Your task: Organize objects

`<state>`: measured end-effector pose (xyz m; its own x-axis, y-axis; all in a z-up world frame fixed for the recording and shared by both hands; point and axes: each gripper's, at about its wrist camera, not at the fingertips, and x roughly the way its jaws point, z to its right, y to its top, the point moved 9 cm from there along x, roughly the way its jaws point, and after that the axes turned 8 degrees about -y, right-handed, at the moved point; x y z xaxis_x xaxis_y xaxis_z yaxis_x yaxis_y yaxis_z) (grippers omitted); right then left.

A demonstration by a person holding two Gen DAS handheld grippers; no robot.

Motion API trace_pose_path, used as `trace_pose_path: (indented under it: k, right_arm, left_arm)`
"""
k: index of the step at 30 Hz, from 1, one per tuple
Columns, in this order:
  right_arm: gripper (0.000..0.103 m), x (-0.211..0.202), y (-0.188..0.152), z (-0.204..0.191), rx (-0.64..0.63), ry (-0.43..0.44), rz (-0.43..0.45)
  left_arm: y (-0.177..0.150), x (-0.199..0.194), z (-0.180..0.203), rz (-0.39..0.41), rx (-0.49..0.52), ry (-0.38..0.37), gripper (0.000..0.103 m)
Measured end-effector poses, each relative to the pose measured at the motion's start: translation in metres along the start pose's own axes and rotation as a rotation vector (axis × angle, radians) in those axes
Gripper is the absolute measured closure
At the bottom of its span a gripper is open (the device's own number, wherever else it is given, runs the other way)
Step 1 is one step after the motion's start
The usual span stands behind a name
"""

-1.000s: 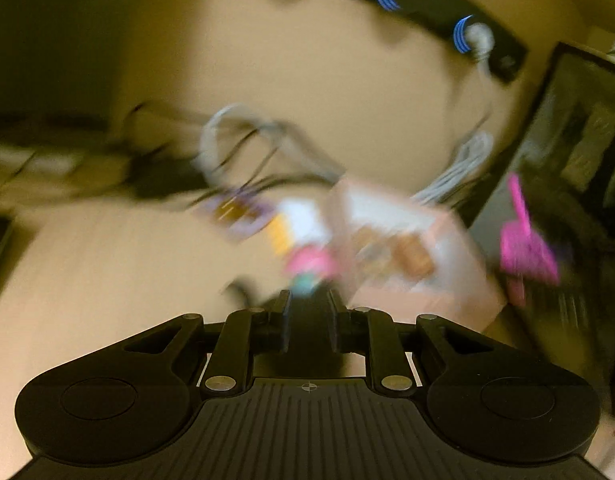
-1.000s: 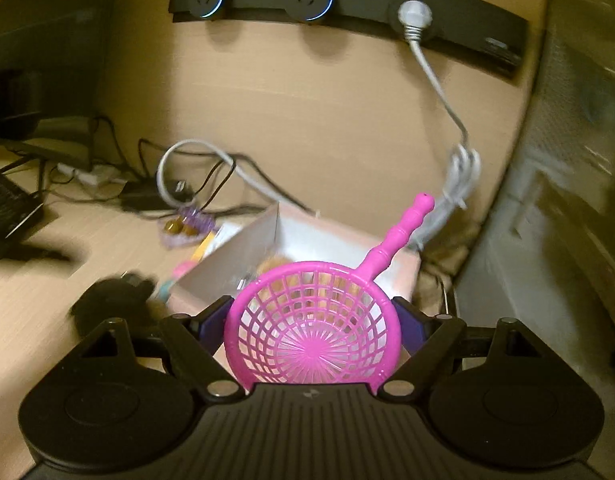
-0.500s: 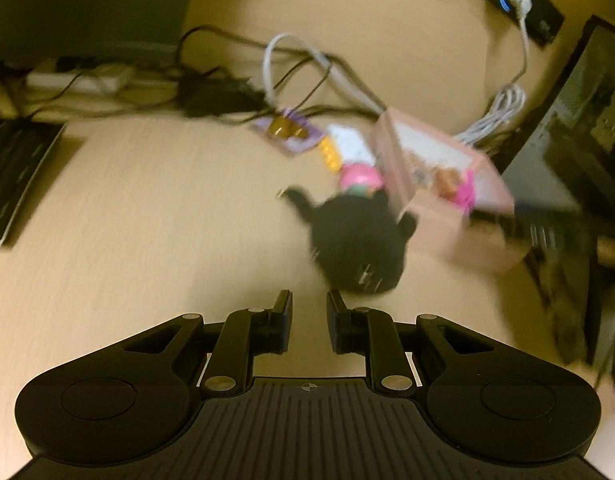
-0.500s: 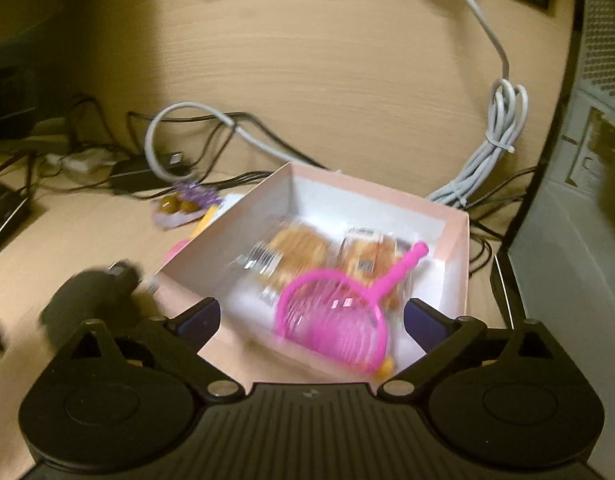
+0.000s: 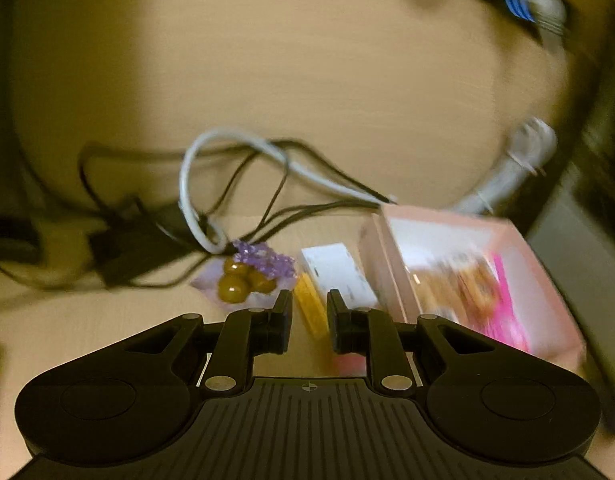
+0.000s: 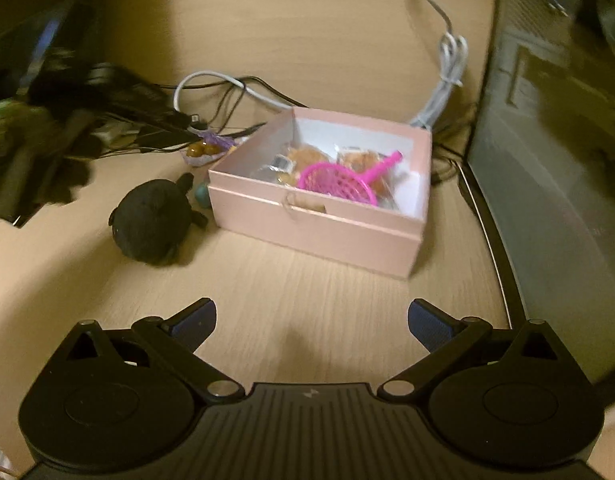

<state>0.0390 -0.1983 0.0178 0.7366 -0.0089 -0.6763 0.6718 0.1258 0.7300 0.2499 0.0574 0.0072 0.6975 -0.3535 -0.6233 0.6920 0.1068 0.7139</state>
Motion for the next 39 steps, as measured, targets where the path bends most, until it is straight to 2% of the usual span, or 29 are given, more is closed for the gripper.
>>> trace_pose_path:
  k: [3, 5, 7, 10, 15, 18, 20, 23, 25, 32, 35, 39]
  right_arm:
    - [0.001, -0.007, -0.006, 0.005, 0.017, -0.01, -0.014]
    - [0.0, -0.008, -0.007, 0.008, 0.022, -0.022, -0.019]
    - [0.0, -0.004, -0.008, 0.012, 0.03, -0.031, -0.029]
    - [0.0, 0.003, -0.007, 0.018, 0.037, -0.063, -0.043]
    - [0.0, 0.006, 0.001, 0.022, 0.055, -0.074, -0.04]
    - [0.0, 0.007, 0.007, 0.015, 0.037, -0.072, -0.028]
    - [0.0, 0.007, 0.012, 0.009, 0.032, -0.064, -0.022]
    - [0.0, 0.006, 0.019, -0.004, 0.017, -0.046, -0.009]
    - [0.0, 0.005, 0.025, -0.015, -0.001, -0.032, 0.0]
    - [0.0, -0.002, 0.037, -0.055, -0.052, 0.013, 0.017]
    - [0.0, -0.005, 0.049, -0.073, -0.086, 0.036, 0.034]
    - [0.0, -0.003, 0.095, -0.096, -0.121, 0.09, 0.074]
  left_arm:
    - [0.01, 0.031, -0.023, 0.006, -0.146, 0.051, 0.082]
    - [0.017, 0.043, -0.033, 0.021, -0.186, 0.094, 0.082]
    - [0.021, 0.054, -0.038, 0.022, -0.171, 0.136, 0.082]
    - [0.017, 0.069, -0.04, -0.038, -0.096, 0.2, 0.08]
    - [0.007, 0.06, -0.032, -0.045, 0.028, 0.216, 0.079]
    - [-0.01, 0.05, -0.031, -0.078, 0.057, 0.203, 0.08]
    - [-0.029, 0.044, -0.034, -0.129, 0.061, 0.199, 0.081]
    - [-0.049, 0.025, -0.034, -0.114, 0.136, 0.2, 0.081]
    - [-0.058, 0.012, -0.035, -0.114, 0.146, 0.185, 0.081]
    - [-0.079, -0.024, -0.047, -0.124, 0.107, 0.138, 0.082]
    - [-0.092, -0.042, -0.053, -0.117, 0.05, 0.097, 0.082]
    - [-0.099, -0.081, -0.056, -0.033, -0.059, 0.029, 0.081]
